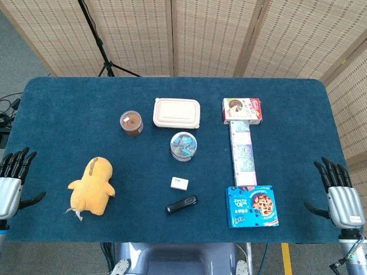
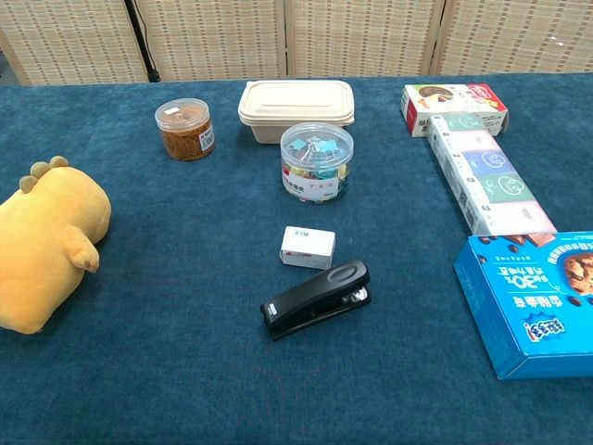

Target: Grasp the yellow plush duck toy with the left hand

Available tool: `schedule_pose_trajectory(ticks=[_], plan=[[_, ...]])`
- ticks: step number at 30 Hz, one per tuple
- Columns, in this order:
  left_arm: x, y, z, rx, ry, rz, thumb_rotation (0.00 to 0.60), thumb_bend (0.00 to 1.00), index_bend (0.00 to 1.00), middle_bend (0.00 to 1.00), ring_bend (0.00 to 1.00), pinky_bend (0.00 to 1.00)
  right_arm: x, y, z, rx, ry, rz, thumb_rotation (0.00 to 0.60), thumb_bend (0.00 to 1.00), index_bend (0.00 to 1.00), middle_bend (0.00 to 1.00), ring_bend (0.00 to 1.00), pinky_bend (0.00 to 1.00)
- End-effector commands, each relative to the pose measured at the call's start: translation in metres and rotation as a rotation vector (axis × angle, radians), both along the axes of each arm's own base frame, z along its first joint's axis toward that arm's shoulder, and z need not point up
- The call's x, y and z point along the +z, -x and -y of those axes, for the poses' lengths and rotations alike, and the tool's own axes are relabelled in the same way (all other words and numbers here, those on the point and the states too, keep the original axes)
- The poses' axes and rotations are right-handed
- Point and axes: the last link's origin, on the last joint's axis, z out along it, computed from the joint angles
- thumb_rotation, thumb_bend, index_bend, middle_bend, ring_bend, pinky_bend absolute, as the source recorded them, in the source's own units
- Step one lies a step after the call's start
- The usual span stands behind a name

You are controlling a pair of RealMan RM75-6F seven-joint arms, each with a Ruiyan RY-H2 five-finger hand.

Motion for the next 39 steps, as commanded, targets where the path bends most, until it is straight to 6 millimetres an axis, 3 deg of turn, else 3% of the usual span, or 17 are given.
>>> schedule_pose_trajectory(ticks=[1, 13, 21, 28, 31, 39], plan=[[0.0, 0.0, 0.0, -0.006, -0.014, -0.02, 0.6, 0.0, 0.0, 0.0, 0.0, 0.0, 0.0, -0.001, 0.001, 0.0, -0.004, 0.0, 0.6, 0.0, 0.0, 0.0, 0.0, 0.0], [-0.003, 0.0, 0.001, -0.01, 0.007, -0.069, 0.6, 0.0, 0.0, 0.0, 0.0, 0.0, 0.003, -0.003, -0.002, 0.009, -0.003, 0.021, 0.6, 0.0, 0.0, 0.0, 0.0, 0.0], [-0.024, -0.003, -0.007, -0.052, 0.134, -0.011, 0.596, 0.0, 0.0, 0.0, 0.0, 0.0, 0.007, -0.003, -0.004, 0.007, -0.006, 0.041, 0.6, 0.0, 0.0, 0.0, 0.0, 0.0], [-0.035, -0.004, -0.017, -0.243, 0.22, 0.051, 0.337, 0.0, 0.0, 0.0, 0.0, 0.0, 0.002, 0.0, -0.003, -0.005, -0.027, 0.027, 0.6, 0.0, 0.0, 0.0, 0.0, 0.0], [-0.038, -0.001, -0.019, -0.306, 0.259, 0.091, 0.291, 0.0, 0.0, 0.0, 0.0, 0.0, -0.002, 0.001, 0.0, -0.022, -0.034, 0.02, 0.6, 0.0, 0.0, 0.0, 0.0, 0.0], [-0.065, -0.012, -0.034, -0.496, 0.357, 0.198, 0.258, 0.0, 0.0, 0.0, 0.0, 0.0, -0.009, 0.001, 0.004, -0.047, -0.037, 0.015, 0.6, 0.0, 0.0, 0.0, 0.0, 0.0]])
